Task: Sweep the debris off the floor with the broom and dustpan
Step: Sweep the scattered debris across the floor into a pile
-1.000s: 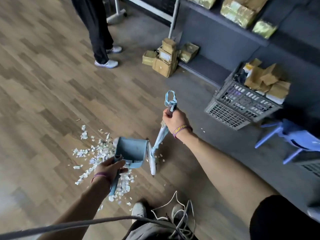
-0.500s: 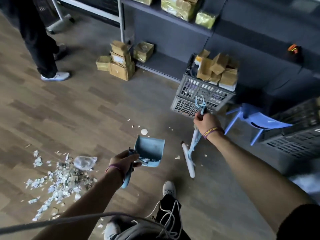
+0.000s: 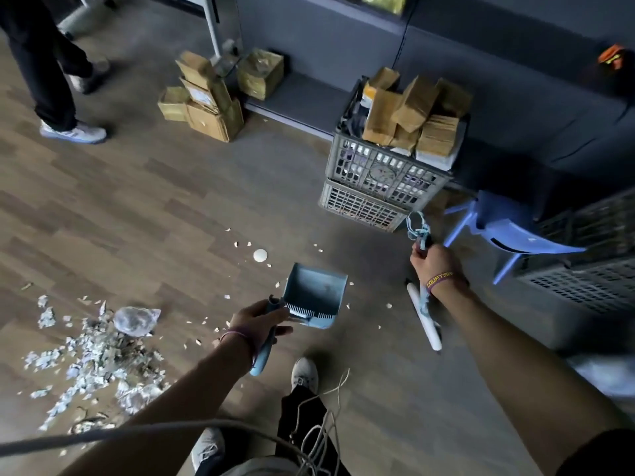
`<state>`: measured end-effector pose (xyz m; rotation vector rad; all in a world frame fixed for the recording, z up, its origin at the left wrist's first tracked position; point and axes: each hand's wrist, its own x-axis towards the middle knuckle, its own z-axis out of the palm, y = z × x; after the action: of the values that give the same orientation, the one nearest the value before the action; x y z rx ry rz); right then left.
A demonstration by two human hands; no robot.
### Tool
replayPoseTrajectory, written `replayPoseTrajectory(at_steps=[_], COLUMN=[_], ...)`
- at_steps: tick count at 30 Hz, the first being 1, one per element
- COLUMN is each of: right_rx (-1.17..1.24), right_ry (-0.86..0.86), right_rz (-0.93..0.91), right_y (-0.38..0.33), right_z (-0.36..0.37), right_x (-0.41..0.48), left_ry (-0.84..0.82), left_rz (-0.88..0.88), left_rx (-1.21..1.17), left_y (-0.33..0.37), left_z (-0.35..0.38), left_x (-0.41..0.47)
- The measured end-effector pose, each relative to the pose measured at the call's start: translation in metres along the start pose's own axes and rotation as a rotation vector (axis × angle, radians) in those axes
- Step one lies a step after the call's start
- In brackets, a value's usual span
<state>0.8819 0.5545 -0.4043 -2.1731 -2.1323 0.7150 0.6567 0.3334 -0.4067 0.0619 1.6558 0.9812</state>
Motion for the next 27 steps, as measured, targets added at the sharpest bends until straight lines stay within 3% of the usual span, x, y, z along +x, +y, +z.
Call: replayPoseTrajectory(at_steps=[6, 13, 27], right_rx=[0.061, 0.039, 0.009], right_ry=[-0.041, -0.239, -0.400], right_rz=[0.055, -0.076, -0.448], right_y=[-0.004, -0.088, -0.365], right_z=[0.036, 0.093, 0.261], right_x=[0.019, 0.005, -0.213], left_ry=[0.036, 0.107, 0.213], left_rz=[-0.035, -0.029, -0.018], left_rx=[0.031, -0.030, -0.138], left_y=[0.000, -0.011, -0.044], left_z=[-0.014, -0.074, -0.351], left_x=[0.016, 0.025, -0.016])
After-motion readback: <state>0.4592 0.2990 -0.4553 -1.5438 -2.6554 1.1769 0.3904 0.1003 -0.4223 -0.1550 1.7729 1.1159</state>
